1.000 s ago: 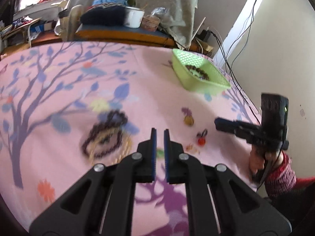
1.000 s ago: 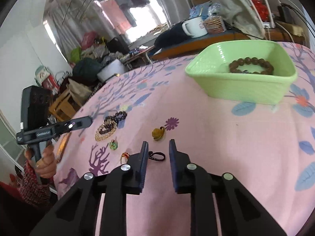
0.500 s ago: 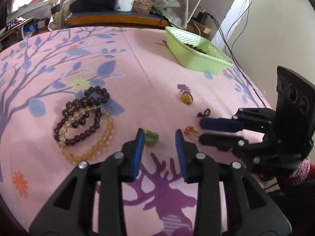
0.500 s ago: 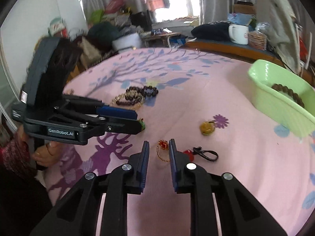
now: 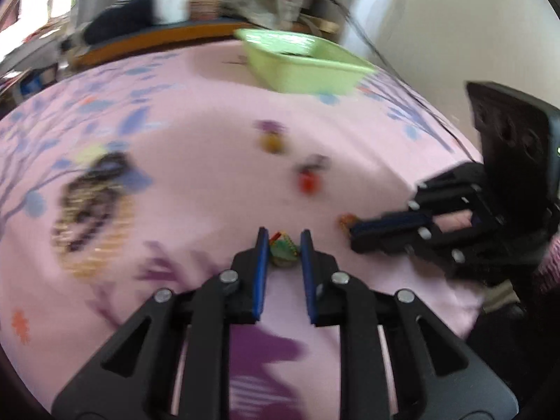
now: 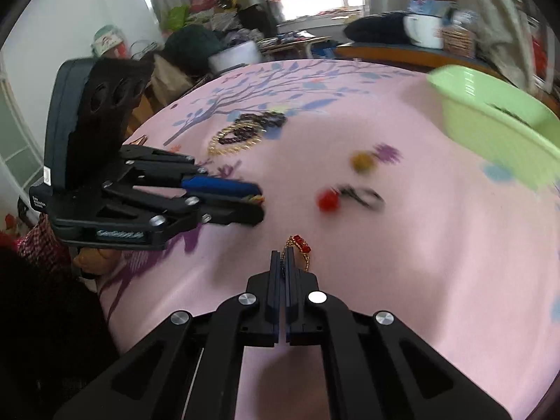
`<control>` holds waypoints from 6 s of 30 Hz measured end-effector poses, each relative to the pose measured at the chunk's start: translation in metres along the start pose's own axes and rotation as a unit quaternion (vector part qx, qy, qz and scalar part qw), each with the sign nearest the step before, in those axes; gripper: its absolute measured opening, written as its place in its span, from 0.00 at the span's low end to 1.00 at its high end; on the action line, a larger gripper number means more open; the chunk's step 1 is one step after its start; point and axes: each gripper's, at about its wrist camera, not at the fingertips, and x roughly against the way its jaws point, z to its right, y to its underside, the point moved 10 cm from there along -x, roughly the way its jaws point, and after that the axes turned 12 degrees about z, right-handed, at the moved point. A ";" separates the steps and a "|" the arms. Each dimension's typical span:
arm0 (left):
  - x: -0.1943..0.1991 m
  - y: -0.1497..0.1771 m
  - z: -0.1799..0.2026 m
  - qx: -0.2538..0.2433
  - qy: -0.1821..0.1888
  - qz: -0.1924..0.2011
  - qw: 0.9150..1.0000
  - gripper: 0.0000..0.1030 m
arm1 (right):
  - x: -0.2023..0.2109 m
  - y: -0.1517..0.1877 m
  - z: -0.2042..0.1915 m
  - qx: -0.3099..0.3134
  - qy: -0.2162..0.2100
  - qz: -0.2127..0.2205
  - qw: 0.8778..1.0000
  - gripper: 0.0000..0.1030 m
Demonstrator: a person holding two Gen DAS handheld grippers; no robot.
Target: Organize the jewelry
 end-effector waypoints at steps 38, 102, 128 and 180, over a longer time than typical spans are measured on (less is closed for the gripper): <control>-0.141 -0.178 0.002 0.054 0.050 -0.003 0.997 0.46 | 0.050 -0.108 0.186 -0.131 0.121 0.187 0.966 0.19; 0.010 0.012 0.029 -0.064 -0.007 0.014 0.998 0.44 | 0.047 0.024 0.004 -0.042 0.071 0.064 0.995 0.07; -0.008 -0.079 0.022 -0.020 0.058 0.035 0.998 0.13 | 0.069 -0.046 0.067 -0.119 0.050 0.134 0.982 0.00; 0.008 -0.053 -0.019 -0.020 -0.202 0.099 0.974 0.32 | 0.052 -0.034 0.060 -0.190 0.141 0.176 0.955 0.07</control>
